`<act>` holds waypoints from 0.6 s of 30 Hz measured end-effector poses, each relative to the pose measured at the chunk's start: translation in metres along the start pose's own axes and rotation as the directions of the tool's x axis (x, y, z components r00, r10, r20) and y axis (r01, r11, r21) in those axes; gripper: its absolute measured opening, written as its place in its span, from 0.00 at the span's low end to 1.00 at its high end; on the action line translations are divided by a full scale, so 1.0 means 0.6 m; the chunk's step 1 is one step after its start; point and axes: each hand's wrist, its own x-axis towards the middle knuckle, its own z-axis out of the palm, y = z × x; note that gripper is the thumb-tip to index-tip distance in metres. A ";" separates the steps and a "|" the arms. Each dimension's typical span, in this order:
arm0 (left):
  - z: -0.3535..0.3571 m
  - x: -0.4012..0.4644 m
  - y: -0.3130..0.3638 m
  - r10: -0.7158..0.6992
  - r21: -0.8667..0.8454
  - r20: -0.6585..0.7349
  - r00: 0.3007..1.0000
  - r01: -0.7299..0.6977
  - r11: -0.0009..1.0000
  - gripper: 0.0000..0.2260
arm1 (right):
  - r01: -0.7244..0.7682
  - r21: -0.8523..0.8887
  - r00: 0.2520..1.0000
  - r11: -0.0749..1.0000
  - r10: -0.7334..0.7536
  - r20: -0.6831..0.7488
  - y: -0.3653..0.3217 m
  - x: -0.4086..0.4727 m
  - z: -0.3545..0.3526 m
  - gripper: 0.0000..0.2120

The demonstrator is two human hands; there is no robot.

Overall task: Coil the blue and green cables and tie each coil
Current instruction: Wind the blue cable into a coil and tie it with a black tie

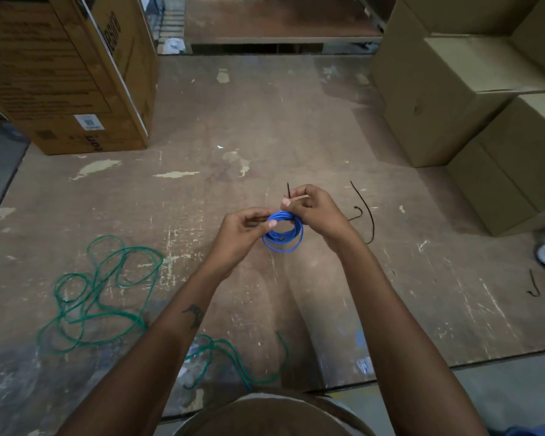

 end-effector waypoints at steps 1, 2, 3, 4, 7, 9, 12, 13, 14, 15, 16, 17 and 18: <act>-0.009 0.016 0.004 0.032 0.068 -0.003 0.999 -0.032 0.997 0.10 | 0.014 -0.045 0.997 0.999 -0.011 0.072 -0.005 0.008 -0.009 0.12; -0.018 0.034 0.008 0.061 0.125 0.004 0.998 -0.061 0.990 0.11 | 0.039 -0.071 0.990 0.997 -0.029 0.139 -0.011 0.018 -0.020 0.15; -0.026 0.053 0.012 0.086 0.178 0.014 0.996 -0.087 0.980 0.11 | 0.065 -0.089 0.980 0.994 -0.047 0.191 -0.019 0.028 -0.029 0.17; -0.034 0.072 0.016 0.108 0.226 0.025 0.994 -0.110 0.968 0.12 | 0.086 -0.107 0.972 0.990 -0.060 0.229 -0.027 0.040 -0.038 0.19; -0.049 0.126 0.027 0.200 0.346 0.055 0.978 -0.207 0.915 0.12 | 0.157 -0.218 0.963 0.963 -0.101 0.249 -0.045 0.086 -0.053 0.22; -0.057 0.162 0.031 0.289 0.428 0.119 0.950 -0.312 0.848 0.12 | 0.265 -0.385 0.960 0.884 -0.205 0.189 -0.052 0.115 -0.047 0.23; -0.069 0.217 0.015 0.426 0.615 0.203 0.882 -0.453 0.646 0.13 | 0.404 -0.527 0.907 0.747 -0.402 0.126 -0.041 0.150 -0.024 0.22; -0.069 0.232 0.004 0.442 0.670 0.208 0.872 -0.457 0.585 0.13 | 0.439 -0.546 0.885 0.713 -0.449 0.125 -0.031 0.159 -0.015 0.20; -0.069 0.245 -0.011 0.454 0.710 0.210 0.866 -0.454 0.538 0.13 | 0.463 -0.568 0.866 0.680 -0.484 0.127 -0.020 0.168 -0.007 0.18; -0.066 0.254 -0.023 0.453 0.740 0.212 0.866 -0.445 0.504 0.13 | 0.469 -0.596 0.855 0.652 -0.503 0.123 -0.009 0.173 0.003 0.17; -0.061 0.262 -0.037 0.435 0.761 0.211 0.875 -0.427 0.489 0.13 | 0.455 -0.626 0.858 0.634 -0.500 0.118 0.004 0.180 0.011 0.15; -0.057 0.266 -0.051 0.394 0.774 0.202 0.896 -0.393 0.496 0.12 | 0.428 -0.659 0.869 0.619 -0.481 0.114 0.016 0.185 0.019 0.14; -0.054 0.267 -0.063 0.340 0.782 0.190 0.921 -0.351 0.514 0.11 | 0.399 -0.708 0.878 0.583 -0.466 0.111 0.026 0.191 0.025 0.15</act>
